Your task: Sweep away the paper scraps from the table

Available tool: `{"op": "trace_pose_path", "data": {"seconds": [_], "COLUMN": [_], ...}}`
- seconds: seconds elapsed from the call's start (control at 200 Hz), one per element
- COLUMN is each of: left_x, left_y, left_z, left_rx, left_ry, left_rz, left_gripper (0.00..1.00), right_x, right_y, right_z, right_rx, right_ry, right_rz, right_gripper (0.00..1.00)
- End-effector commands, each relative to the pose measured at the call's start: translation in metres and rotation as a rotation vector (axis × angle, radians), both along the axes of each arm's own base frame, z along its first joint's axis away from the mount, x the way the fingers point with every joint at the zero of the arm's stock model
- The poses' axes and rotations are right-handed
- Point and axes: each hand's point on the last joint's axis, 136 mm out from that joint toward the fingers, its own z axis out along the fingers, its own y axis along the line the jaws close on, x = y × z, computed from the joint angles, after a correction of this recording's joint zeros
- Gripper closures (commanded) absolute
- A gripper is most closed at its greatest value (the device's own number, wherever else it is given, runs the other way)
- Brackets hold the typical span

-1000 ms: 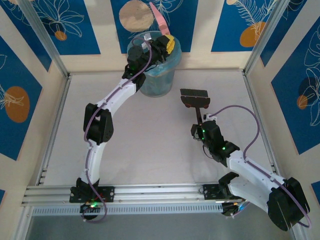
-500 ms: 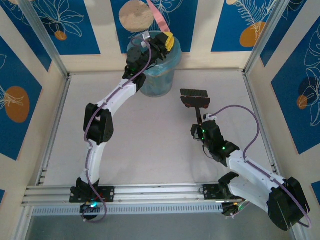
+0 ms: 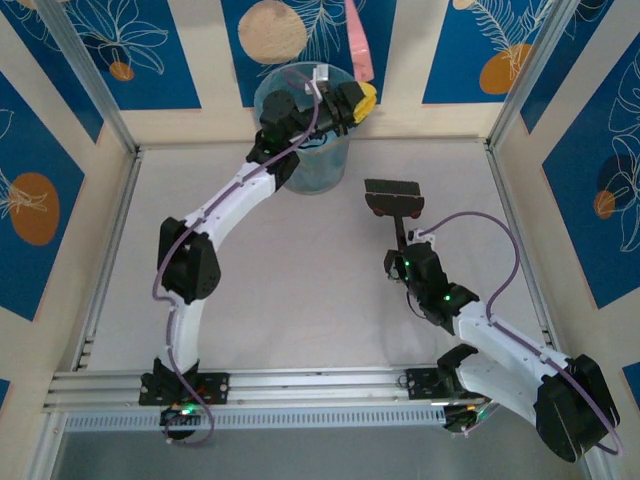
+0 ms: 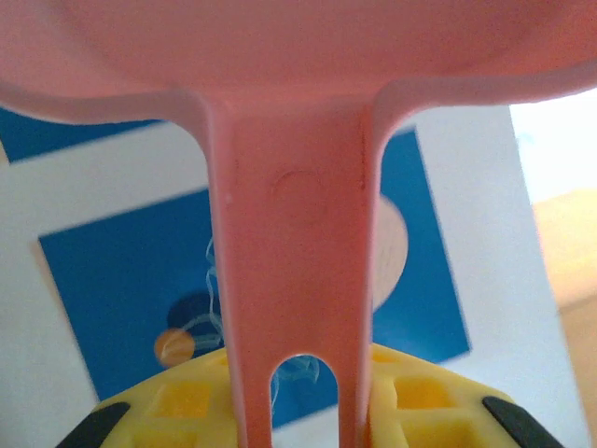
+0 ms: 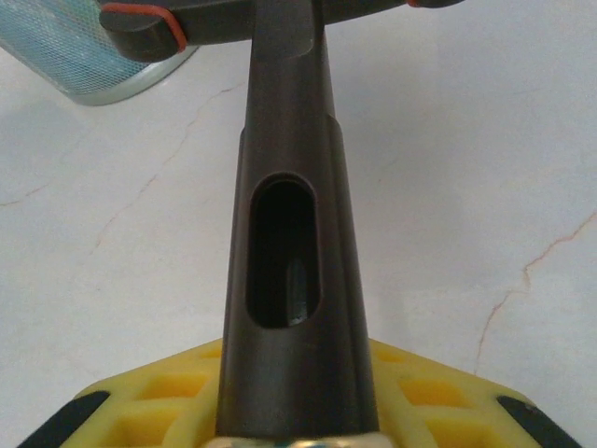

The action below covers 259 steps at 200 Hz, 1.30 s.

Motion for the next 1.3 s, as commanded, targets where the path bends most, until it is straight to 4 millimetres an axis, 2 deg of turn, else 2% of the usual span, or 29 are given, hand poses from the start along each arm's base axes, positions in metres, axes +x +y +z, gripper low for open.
{"op": "trace_pose_path", "data": {"seconds": [0.0,0.065,0.085,0.17,0.275,0.385,0.515,0.67,0.765,0.885,1.04,1.185,1.29], "left_x": [-0.065,-0.084,-0.088,-0.106,-0.118,-0.128,-0.148,-0.171,-0.184,-0.199,-0.204,-0.202,-0.198], "left_y": [-0.004,-0.005,-0.004,0.013,0.044,0.079,0.117,0.179,0.207,0.226,0.249,0.259,0.263], "left_z": [0.01,-0.02,-0.034,-0.079,-0.125,-0.163,-0.22,-0.283,-0.311,-0.337,-0.366,-0.392,-0.404], "left_rx": [0.165,0.326,0.395,0.66,0.921,1.053,1.227,1.49,1.597,1.662,1.767,1.792,1.781], "left_ry": [-0.201,-0.236,-0.24,-0.287,-0.342,-0.318,-0.255,-0.172,-0.139,-0.107,-0.044,0.038,0.071], "left_rz": [-0.086,-0.065,-0.055,0.026,0.146,0.222,0.207,0.218,0.209,0.175,0.177,0.163,0.178], "left_gripper": [1.0,1.0,1.0,1.0,1.0,1.0,1.0,1.0,1.0,1.0,1.0,1.0,1.0], "right_x": [0.006,0.006,0.005,0.004,0.004,0.004,0.003,0.003,0.003,0.003,0.004,0.005,0.003], "right_y": [-0.007,-0.009,-0.009,-0.009,-0.01,-0.01,-0.01,-0.01,-0.007,-0.002,0.006,0.019,0.03], "right_z": [0.015,0.016,0.015,0.013,0.013,0.011,0.011,0.011,0.011,0.012,0.006,-0.005,-0.015], "right_rx": [-0.002,-0.002,0.0,0.003,0.009,0.011,0.015,0.023,0.031,0.05,0.048,0.044,0.043], "right_ry": [-0.07,-0.074,-0.074,-0.074,-0.082,-0.079,-0.078,-0.077,-0.075,-0.075,-0.05,0.012,0.082], "right_rz": [-0.037,-0.043,-0.044,-0.046,-0.049,-0.05,-0.051,-0.054,-0.042,-0.02,0.005,0.027,0.029], "right_gripper": [1.0,1.0,1.0,1.0,1.0,1.0,1.0,1.0,1.0,1.0,1.0,1.0,1.0]}}
